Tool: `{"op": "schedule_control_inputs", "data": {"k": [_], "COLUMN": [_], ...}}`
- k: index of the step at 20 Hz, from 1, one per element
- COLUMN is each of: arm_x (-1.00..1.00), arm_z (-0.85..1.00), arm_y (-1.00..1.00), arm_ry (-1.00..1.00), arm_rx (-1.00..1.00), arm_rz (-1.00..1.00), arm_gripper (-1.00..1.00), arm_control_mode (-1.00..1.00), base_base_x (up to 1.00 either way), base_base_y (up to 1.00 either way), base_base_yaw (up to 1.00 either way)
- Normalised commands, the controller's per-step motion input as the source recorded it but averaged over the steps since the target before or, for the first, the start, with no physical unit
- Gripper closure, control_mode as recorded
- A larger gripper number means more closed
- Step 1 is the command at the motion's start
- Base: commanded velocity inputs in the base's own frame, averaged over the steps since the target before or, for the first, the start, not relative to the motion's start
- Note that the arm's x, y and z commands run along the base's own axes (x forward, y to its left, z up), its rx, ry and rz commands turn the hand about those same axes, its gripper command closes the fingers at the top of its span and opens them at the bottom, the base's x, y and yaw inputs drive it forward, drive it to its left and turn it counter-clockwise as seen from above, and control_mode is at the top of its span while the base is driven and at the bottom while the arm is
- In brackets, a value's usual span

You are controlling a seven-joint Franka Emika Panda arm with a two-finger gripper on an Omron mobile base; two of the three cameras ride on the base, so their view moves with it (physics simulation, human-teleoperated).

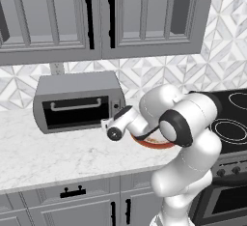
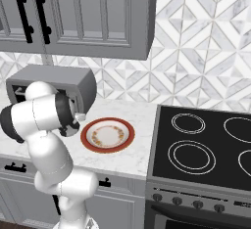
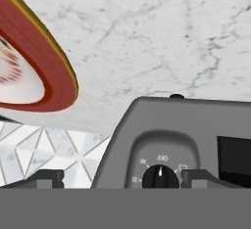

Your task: Pick up the kebab skewer and baguette bread, and place them inside the toaster oven. Close the toaster oven door and start by setting the timer.

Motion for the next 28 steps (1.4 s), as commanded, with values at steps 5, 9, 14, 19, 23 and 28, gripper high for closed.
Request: {"op": "schedule_control_inputs", "data": {"k": [5, 9, 14, 19, 23, 28], "arm_x": [0.0, 0.0, 0.05, 0.15, 0.05, 0.01], "arm_z": [-0.11, -0.04, -0.01, 0.0, 0.0, 0.0], "arm_y": [0.08, 0.0, 0.14, 0.04, 0.0, 0.11], "arm_ry": [-0.11, -0.06, 0.0, 0.0, -0.01, -0.02], "arm_rx": [0.0, 0.0, 0.0, 0.0, 0.0, 0.0], "arm_rz": [0.0, 0.0, 0.0, 0.0, 0.0, 0.0], "arm_gripper": [-1.0, -1.0, -1.0, -1.0, -1.0, -1.0], "arm_control_mode": [-1.0, -1.0, -1.0, -1.0, -1.0, -1.0], "base_base_x": [0.0, 0.0, 0.0, 0.0, 0.0, 0.0], "base_base_y": [0.0, 0.0, 0.0, 0.0, 0.0, 0.0], "base_base_yaw": [0.0, 0.0, 0.0, 0.0, 0.0, 0.0]}}
